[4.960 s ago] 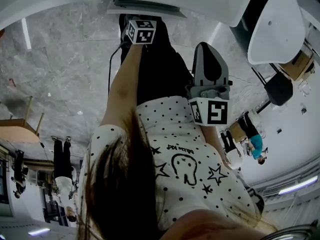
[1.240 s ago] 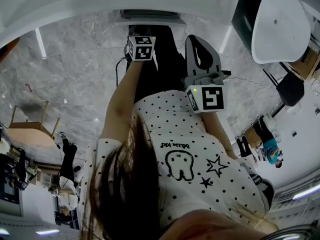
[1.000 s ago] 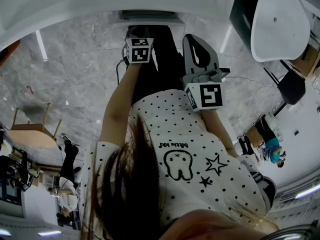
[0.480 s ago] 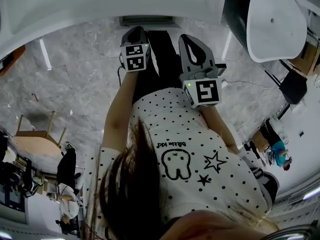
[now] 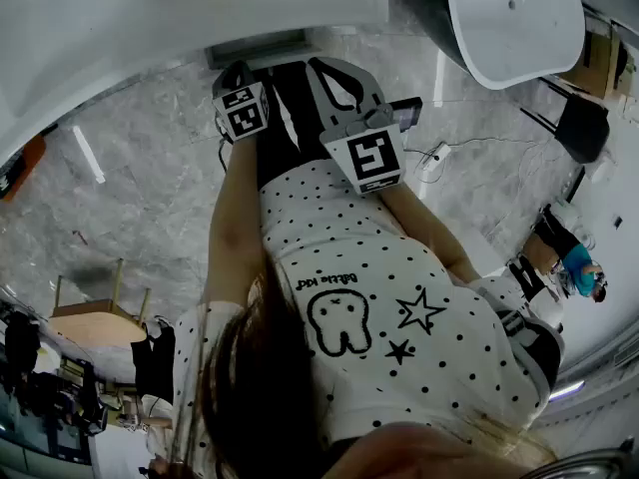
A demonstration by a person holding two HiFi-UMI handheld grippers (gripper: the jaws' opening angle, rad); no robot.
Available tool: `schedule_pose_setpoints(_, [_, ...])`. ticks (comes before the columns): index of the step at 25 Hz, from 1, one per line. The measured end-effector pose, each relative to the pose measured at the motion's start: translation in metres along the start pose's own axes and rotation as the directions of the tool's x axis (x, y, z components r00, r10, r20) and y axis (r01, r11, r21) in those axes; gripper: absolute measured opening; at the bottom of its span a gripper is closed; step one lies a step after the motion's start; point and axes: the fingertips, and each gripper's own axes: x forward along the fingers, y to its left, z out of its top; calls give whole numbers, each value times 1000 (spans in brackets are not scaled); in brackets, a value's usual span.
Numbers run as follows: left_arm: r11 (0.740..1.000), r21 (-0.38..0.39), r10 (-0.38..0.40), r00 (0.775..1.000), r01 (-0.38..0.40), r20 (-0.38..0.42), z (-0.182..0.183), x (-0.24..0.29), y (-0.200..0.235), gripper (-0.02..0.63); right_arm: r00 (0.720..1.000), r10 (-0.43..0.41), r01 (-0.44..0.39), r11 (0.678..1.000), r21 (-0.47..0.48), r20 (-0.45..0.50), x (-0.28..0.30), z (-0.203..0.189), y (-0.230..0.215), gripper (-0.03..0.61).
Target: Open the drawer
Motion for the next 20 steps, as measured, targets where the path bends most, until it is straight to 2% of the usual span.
schedule_pose_setpoints(7, [1000,26,14,1000,-14,2,0,0,-3,5,1000,11,-11,1000,-9,7,-6,0,5,15])
schedule_pose_setpoints(20, [999,26,23,1000,-22,-9,0,-1,-2,5,1000,-5,5,1000,-2,17,-11,3,0,15])
